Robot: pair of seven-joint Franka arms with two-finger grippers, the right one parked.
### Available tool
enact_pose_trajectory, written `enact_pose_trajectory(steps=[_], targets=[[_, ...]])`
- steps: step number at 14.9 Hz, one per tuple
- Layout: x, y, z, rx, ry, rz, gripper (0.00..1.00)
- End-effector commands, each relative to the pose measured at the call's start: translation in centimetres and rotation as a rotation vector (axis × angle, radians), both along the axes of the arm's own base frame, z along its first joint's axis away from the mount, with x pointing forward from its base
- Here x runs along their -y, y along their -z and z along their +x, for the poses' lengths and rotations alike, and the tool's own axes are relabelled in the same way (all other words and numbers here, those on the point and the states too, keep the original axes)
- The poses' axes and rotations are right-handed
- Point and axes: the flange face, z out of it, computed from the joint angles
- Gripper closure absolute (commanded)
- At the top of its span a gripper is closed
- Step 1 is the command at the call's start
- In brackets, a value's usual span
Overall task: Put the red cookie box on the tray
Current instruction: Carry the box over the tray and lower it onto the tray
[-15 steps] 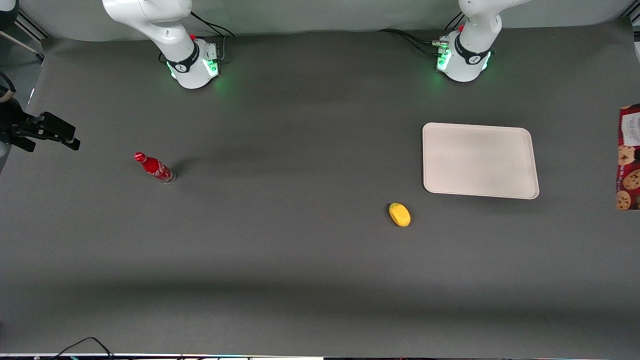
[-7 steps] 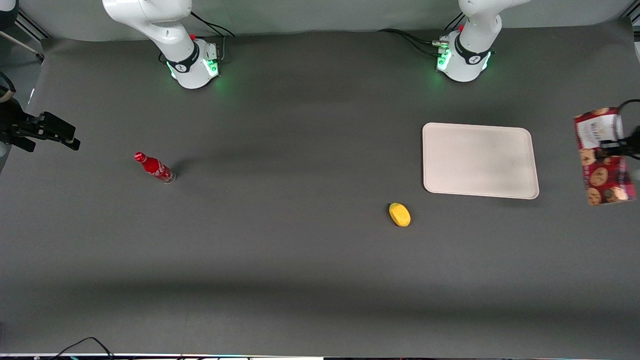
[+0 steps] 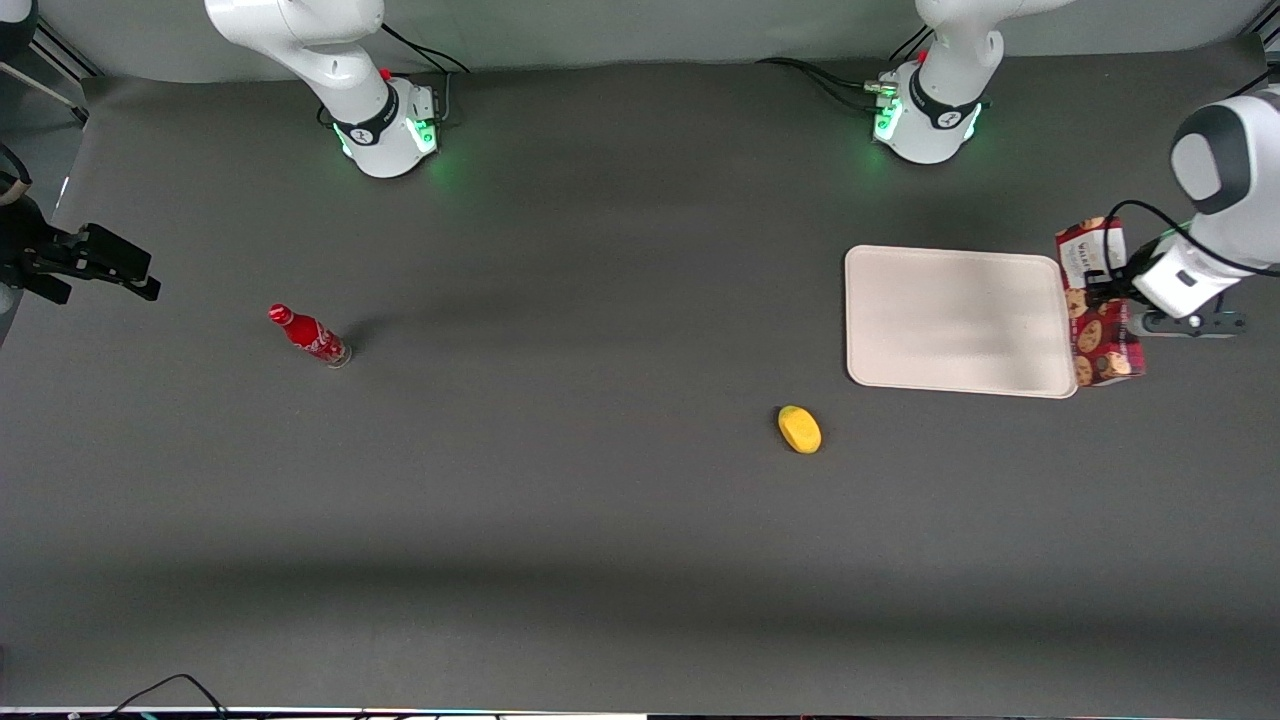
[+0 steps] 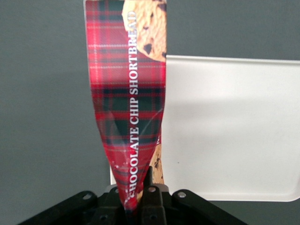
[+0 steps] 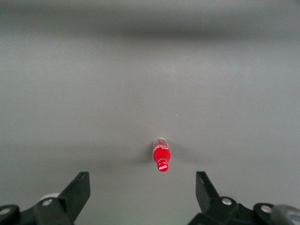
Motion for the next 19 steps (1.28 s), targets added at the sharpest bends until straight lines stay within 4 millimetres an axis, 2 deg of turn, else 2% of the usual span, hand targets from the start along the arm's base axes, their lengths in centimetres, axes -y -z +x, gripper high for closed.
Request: enact_pose_trajectory(steps=[1, 8, 10, 15, 17, 18, 19], targets=[[0.7, 1.8, -1.1, 0.008, 0.023, 0.023, 1.0], [0.5, 8.0, -0.8, -0.016, 0.036, 0.044, 1.0], [0.4, 9.1, -0.9, -0.032, 0.037, 0.045, 1.0], [0.3, 10.4, -1.2, -0.06, 0.05, 0.041, 0.99], [0.2, 10.8, -1.3, -0.075, 0.073, 0.035, 0.47], [0.2, 10.9, -1.3, -0.08, 0.074, 0.034, 0.29], [0.3, 10.9, -1.2, -0.084, 0.075, 0.034, 0.15]])
